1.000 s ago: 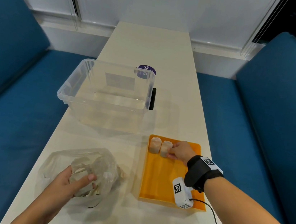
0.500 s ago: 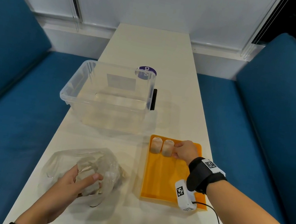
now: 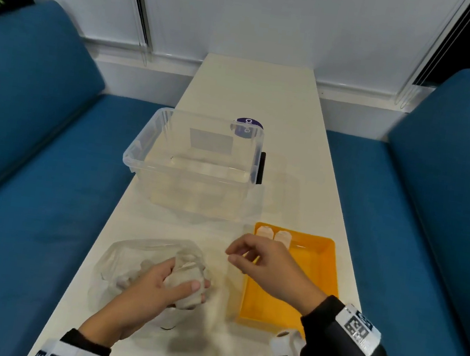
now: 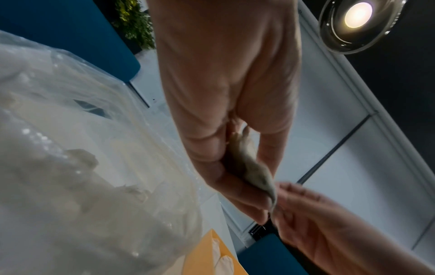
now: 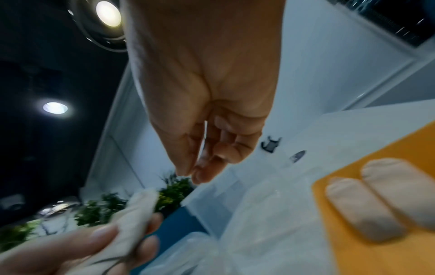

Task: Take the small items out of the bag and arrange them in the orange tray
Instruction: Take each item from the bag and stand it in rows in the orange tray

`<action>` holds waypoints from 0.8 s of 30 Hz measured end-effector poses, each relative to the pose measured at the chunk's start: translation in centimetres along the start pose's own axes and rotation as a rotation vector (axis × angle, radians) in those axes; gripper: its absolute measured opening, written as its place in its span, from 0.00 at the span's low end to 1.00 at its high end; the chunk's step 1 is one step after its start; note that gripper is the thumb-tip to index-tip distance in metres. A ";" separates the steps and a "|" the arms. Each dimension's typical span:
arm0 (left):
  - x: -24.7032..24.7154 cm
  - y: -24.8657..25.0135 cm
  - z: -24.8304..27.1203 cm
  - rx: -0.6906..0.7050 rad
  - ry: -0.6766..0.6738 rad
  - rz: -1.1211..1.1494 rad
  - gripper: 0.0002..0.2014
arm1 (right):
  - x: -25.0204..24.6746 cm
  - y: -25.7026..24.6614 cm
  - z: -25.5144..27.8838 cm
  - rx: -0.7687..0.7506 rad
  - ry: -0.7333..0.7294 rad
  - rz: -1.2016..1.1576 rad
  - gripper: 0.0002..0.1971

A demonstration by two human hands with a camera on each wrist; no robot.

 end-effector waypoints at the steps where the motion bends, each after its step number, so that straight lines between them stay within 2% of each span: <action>1: 0.2 0.1 0.0 0.007 -0.001 -0.020 0.13 | 0.5 -0.6 -0.1 -0.038 -0.001 -0.008 0.03; 6: 0.7 0.6 0.3 0.038 -0.016 -0.149 0.13 | 2.3 -2.2 -0.5 -0.115 -0.040 -0.019 0.14; 8: 0.8 0.8 0.4 0.068 -0.024 -0.178 0.12 | 2.6 -2.2 -0.7 -0.112 -0.048 -0.007 0.13; 12: 0.5 0.8 0.5 0.091 -0.025 -0.194 0.12 | 2.6 -2.0 -0.8 -0.072 -0.002 -0.137 0.01; 15: 0.1 0.6 0.4 0.089 0.004 -0.191 0.17 | 2.3 -1.9 -0.5 -0.003 -0.013 -0.312 0.03; 19: 0.2 0.8 0.6 0.110 0.006 -0.168 0.09 | 1.8 -2.1 -0.4 0.053 -0.016 -0.429 0.05; 24: 0.5 1.2 0.8 0.109 -0.031 -0.147 0.10 | 1.4 -2.6 -0.6 0.089 0.042 -0.502 0.08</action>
Point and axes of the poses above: each hand's wrist, its own z-axis away from the middle knuckle, its own x-axis out of the palm, y = z × x, the point moved 1 cm from there along -z, towards the middle knuckle, and after that the axes turned 11 degrees about -x, right-handed, at the moved point
